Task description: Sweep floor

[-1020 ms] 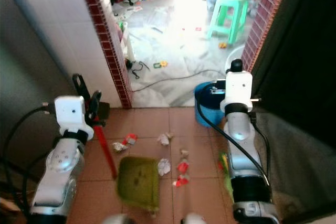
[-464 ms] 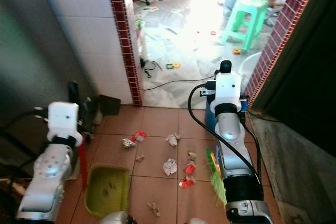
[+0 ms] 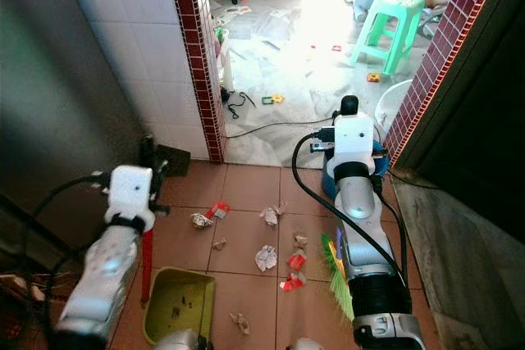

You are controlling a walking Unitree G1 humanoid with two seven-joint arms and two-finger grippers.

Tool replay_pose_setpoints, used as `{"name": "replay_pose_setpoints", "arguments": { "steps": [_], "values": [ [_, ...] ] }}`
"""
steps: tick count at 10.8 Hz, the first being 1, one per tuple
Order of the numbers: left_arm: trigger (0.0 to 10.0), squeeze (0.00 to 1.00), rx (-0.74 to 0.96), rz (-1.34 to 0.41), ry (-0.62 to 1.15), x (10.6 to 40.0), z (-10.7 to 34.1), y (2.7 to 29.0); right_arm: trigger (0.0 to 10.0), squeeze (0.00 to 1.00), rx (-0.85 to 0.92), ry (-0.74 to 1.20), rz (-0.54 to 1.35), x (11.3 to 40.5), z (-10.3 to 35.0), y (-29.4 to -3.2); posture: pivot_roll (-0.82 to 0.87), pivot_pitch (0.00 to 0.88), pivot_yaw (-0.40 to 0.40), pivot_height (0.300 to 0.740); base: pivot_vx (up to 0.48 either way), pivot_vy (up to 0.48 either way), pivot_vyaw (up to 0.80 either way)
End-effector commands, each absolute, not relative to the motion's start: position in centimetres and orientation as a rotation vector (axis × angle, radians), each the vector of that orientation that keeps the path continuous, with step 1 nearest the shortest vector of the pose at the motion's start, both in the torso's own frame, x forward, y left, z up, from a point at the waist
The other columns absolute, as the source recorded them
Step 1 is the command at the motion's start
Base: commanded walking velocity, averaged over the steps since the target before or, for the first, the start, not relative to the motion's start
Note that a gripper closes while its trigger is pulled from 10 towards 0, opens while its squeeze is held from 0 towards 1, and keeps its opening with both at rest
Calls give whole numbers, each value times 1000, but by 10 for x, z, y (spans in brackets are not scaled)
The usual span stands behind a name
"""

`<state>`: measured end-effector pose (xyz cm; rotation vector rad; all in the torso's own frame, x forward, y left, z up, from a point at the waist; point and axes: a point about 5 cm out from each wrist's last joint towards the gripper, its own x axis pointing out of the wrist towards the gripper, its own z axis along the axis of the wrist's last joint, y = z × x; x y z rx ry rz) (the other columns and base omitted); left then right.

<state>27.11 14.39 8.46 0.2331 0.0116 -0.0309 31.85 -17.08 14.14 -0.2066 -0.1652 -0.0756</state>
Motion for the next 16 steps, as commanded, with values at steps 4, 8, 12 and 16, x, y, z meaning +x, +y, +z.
{"name": "replay_pose_setpoints", "arguments": {
  "steps": [4, 8, 12, 16],
  "values": [
    [10000, 0, 257, 4, -24, 294, 85, 129, 10000, 0, -224, -211, -52, 328, 158, -168, -16, 0, -25, 740, 0, 0, 0],
    [10000, 0, 147, 56, 59, 305, 73, 111, 10000, 0, -231, -200, -68, 323, 155, -175, -36, 0, -24, 740, 0, 0, 0],
    [10000, 0, 99, 48, 63, 318, 75, 85, 10000, 0, -223, -217, -82, 327, 161, -174, -69, 0, -4, 740, 0, 0, 0],
    [10000, 0, 6, 68, 51, 325, 82, 77, 10000, 0, -191, -202, -84, 323, 157, -171, -77, 0, 12, 740, 0, 0, 0]
  ]
}}
